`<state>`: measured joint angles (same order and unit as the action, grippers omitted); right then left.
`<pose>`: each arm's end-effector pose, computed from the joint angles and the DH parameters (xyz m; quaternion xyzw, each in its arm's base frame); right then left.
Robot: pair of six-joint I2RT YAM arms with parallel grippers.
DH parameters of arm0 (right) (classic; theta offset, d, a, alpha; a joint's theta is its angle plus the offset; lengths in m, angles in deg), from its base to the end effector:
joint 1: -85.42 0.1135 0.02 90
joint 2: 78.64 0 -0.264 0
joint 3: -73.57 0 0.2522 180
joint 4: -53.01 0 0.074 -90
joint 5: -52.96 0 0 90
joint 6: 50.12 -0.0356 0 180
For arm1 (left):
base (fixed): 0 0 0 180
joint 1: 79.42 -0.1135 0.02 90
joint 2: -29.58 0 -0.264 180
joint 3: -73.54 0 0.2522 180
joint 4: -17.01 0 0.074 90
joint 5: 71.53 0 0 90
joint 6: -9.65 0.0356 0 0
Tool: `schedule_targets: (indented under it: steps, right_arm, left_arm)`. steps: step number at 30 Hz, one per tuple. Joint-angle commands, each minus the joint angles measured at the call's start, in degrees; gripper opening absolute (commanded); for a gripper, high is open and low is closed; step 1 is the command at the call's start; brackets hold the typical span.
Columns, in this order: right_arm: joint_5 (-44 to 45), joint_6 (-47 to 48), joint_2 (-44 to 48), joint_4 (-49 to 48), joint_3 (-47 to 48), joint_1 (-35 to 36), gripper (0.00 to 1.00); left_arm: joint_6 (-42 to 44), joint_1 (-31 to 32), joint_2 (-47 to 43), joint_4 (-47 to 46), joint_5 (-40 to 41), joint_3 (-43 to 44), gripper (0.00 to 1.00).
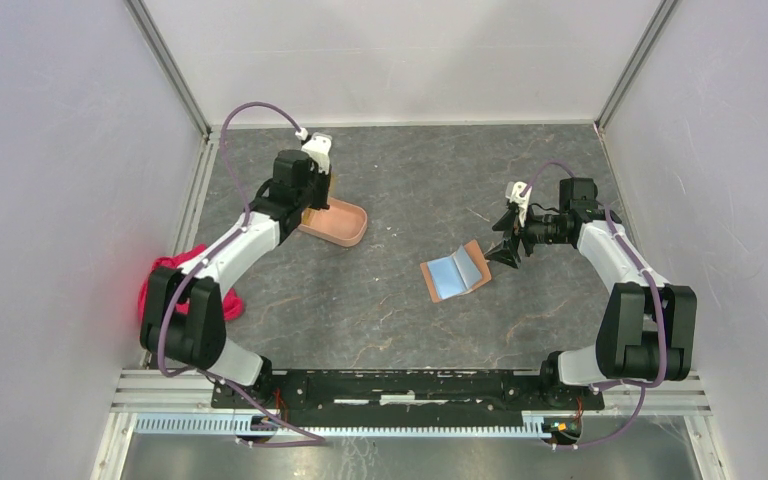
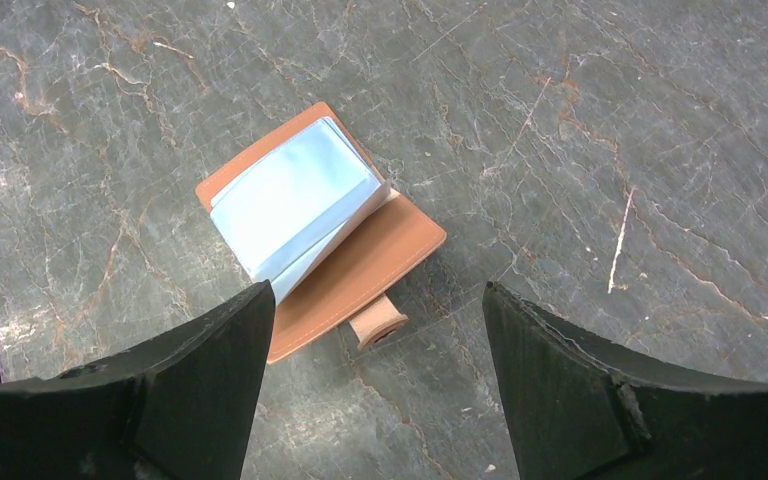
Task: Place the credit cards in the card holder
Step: Pick up the credit card from the storage box, then insert the credit card into the card holder.
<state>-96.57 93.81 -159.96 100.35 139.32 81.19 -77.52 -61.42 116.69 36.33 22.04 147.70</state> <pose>0.2666 0.0111 0.2248 -0.4602 0.7169 0.3230 0.4123 0.3289 -0.1045 0.2622 0.1435 0.8636 -0.0366 0.4819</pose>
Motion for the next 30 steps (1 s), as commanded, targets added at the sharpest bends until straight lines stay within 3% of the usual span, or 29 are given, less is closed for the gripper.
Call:
schedule_targets:
  steps: [1,6,9,11,14,17,23,30]
  right_arm:
    - [-1.58,1.52,1.75,0.69,1.1,0.26,0.83]
    - [-2.7,1.54,3.53,1.09,1.01,0.27,0.83]
    - [-5.01,0.82,4.83,1.13,0.84,0.25,0.83]
    - [-7.95,-0.89,5.88,0.14,0.32,0.27,0.83]
    - [-13.54,-8.93,7.57,-6.08,-2.46,0.59,0.83]
    - [-16.23,-23.66,8.78,-17.21,-5.9,2.07,0.82]
    - [-16.35,-44.33,9.56,-36.2,-10.79,7.83,0.81]
    - [-13.76,-66.55,9.77,-52.31,-13.89,10.03,0.8]
  left_arm:
    - [-6.87,-0.25,-5.07,-10.39,-11.77,-2.56,0.02]
    - [-17.39,-0.25,-7.16,-22.85,-28.32,-7.02,0.02]
    - [-31.36,-0.25,-6.12,-39.84,-38.64,-12.63,0.02]
    - [-41.43,0.26,-4.52,-53.05,-40.89,-16.98,0.02]
    - [-56.0,3.66,-0.12,-75.06,-39.54,-22.8,0.02]
    - [-63.22,9.09,4.79,-87.35,-35.75,-25.65,0.02]
    - [-65.21,18.14,8.53,-93.61,-25.61,-27.69,0.02]
    - [-64.03,22.84,9.41,-96.61,-18.92,-30.38,0.02]
